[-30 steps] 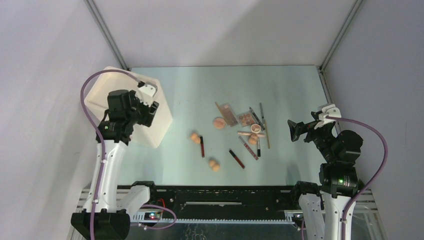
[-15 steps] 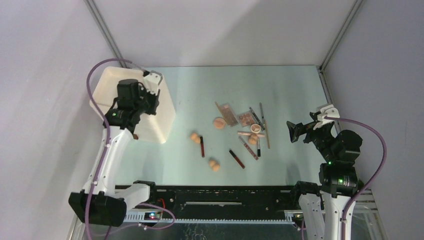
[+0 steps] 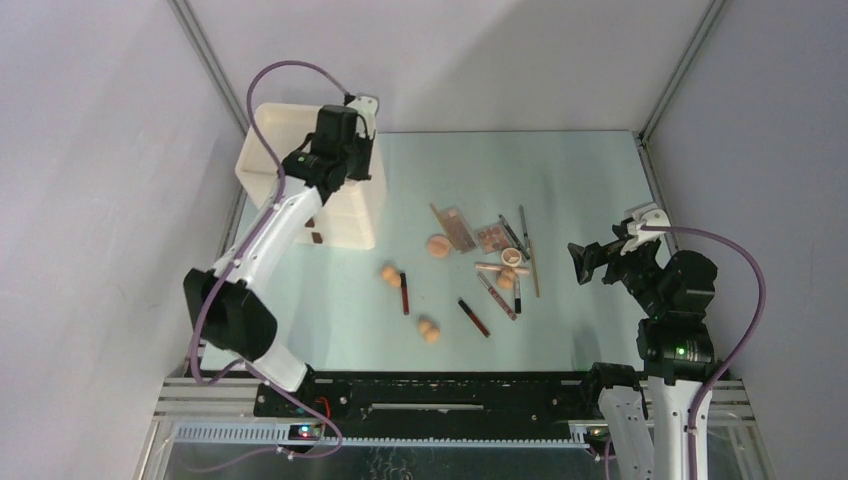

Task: Organize the makeup
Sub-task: Move the storage box to the corner of the board.

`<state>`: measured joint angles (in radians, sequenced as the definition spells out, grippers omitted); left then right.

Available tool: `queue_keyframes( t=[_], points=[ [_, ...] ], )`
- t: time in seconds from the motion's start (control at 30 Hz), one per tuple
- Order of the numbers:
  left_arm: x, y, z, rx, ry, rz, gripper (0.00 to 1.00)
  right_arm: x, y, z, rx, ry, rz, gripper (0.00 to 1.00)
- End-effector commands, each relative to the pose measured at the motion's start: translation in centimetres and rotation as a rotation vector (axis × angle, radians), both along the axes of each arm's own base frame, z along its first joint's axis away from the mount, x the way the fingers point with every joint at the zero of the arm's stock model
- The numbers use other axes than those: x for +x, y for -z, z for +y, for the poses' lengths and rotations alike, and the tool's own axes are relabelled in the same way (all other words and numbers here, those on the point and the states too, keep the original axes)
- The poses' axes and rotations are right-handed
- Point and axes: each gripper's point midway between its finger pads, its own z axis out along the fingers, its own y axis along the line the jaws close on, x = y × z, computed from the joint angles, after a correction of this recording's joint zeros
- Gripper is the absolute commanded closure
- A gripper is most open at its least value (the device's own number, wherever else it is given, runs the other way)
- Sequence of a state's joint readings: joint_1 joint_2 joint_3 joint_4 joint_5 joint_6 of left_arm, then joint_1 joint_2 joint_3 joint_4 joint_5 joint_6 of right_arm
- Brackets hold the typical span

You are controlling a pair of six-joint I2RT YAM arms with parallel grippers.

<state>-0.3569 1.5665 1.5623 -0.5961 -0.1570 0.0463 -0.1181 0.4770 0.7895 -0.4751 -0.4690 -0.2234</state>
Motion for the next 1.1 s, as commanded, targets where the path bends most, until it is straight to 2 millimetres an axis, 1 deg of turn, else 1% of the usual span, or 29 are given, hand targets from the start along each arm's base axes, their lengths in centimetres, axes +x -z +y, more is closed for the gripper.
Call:
queue_keyframes(
  t=[0.0, 0.03, 0.13, 0.17, 0.27, 0.33, 0.43, 0.57, 0.7, 0.83, 0.93, 1.07],
  points=[
    [2.8, -6.0, -4.7, -0.215, 0.003, -0.13, 0.99, 0.6, 0.1, 0.1, -0.022, -0.003, -0.004, 0.0],
    [3.3, -6.3, -5.5, -0.219, 0.008, -0.137, 0.99, 0.6, 0.1, 0.1, -0.022, -0.003, -0.003, 0.0],
    [5.0, -6.9, -6.8, -0.215, 0.007, -0.142, 0.97, 0.6, 0.2, 0.2, -0.022, -0.007, -0.002, 0.0],
    [5.6, -7.4, -7.2, -0.217, 0.008, -0.148, 0.97, 0.6, 0.2, 0.2, -0.023, -0.006, -0.002, 0.0],
    [7.4, -8.1, -8.0, -0.215, 0.001, -0.156, 0.97, 0.5, 0.1, 0.2, -0.022, -0.006, -0.004, 0.0],
    [8.0, -8.6, -8.3, -0.207, 0.006, -0.163, 0.96, 0.5, 0.1, 0.1, -0.023, -0.005, -0.004, 0.0],
    [7.8, -9.3, -8.0, -0.201, 0.01, -0.182, 0.94, 0.4, 0.1, 0.2, -0.021, -0.008, -0.005, 0.0],
    [6.4, -10.4, -7.6, -0.224, 0.017, -0.214, 0.92, 0.4, 0.1, 0.3, -0.022, -0.013, -0.005, 0.0],
    [5.3, -11.2, -7.2, -0.255, 0.014, -0.25, 0.93, 0.3, 0.0, 0.3, -0.024, -0.012, -0.012, 0.0],
    [5.8, -11.1, -7.2, -0.267, -0.009, -0.263, 1.0, 0.4, 0.1, 0.2, -0.023, -0.01, -0.004, 0.0],
    [6.4, -10.9, -7.5, -0.291, -0.04, -0.269, 1.0, 0.4, 0.2, 0.2, -0.023, -0.011, -0.004, 0.0],
    [7.0, -10.2, -7.8, -0.303, -0.092, -0.278, 1.0, 0.4, 0.2, 0.2, -0.023, -0.012, -0.003, 0.0]
  ],
)
